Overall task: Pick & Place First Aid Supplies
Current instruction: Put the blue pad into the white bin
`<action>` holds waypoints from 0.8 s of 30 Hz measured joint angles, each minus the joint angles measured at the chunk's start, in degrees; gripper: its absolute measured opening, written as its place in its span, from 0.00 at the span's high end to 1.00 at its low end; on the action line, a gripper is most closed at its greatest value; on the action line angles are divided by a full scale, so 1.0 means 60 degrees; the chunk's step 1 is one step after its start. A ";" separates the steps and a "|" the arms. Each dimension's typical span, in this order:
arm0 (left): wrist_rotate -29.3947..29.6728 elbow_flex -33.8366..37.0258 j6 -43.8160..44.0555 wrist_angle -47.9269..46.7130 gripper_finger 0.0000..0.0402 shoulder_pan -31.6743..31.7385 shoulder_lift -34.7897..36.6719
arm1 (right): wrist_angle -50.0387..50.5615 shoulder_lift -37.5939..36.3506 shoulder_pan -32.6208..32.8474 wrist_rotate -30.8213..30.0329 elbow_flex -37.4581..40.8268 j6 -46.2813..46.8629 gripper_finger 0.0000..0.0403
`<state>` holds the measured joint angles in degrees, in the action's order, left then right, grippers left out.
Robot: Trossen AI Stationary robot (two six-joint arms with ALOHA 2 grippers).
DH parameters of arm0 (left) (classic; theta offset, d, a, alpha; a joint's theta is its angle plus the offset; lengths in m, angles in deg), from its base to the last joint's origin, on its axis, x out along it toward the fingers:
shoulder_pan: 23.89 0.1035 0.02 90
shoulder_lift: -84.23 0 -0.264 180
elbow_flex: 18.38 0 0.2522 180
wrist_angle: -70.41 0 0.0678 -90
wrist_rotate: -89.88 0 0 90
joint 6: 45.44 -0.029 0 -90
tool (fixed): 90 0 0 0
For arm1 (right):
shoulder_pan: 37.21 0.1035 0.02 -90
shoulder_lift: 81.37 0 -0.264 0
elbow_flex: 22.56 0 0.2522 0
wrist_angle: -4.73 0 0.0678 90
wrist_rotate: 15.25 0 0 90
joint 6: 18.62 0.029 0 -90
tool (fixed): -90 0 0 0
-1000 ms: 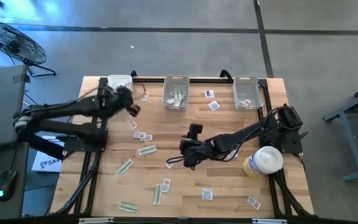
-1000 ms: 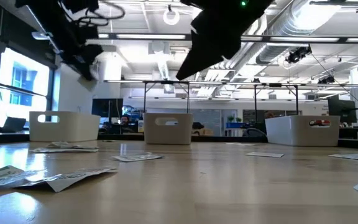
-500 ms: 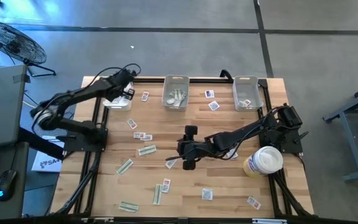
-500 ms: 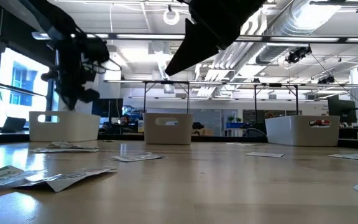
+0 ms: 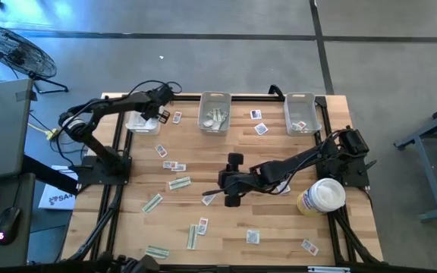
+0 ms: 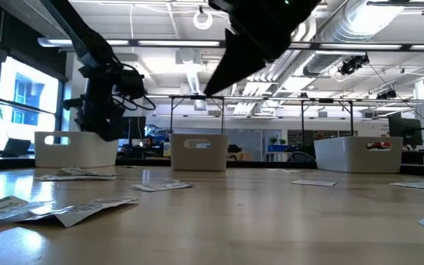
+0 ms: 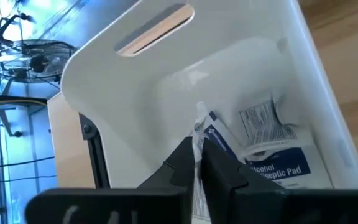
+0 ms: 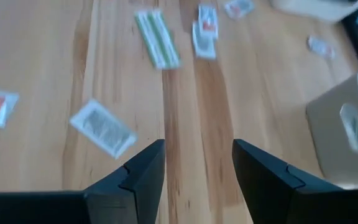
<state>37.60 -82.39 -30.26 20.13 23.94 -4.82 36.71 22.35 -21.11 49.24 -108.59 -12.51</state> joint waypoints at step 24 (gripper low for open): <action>-0.3229 -0.0978 -0.0744 -0.2057 0.75 0.0066 0.2230 | 0.3592 0.0000 -0.0066 0.1826 0.0000 0.2354 0.55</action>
<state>18.23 -88.26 -34.72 7.79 24.33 8.56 58.26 22.35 -21.51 60.20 -108.59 1.62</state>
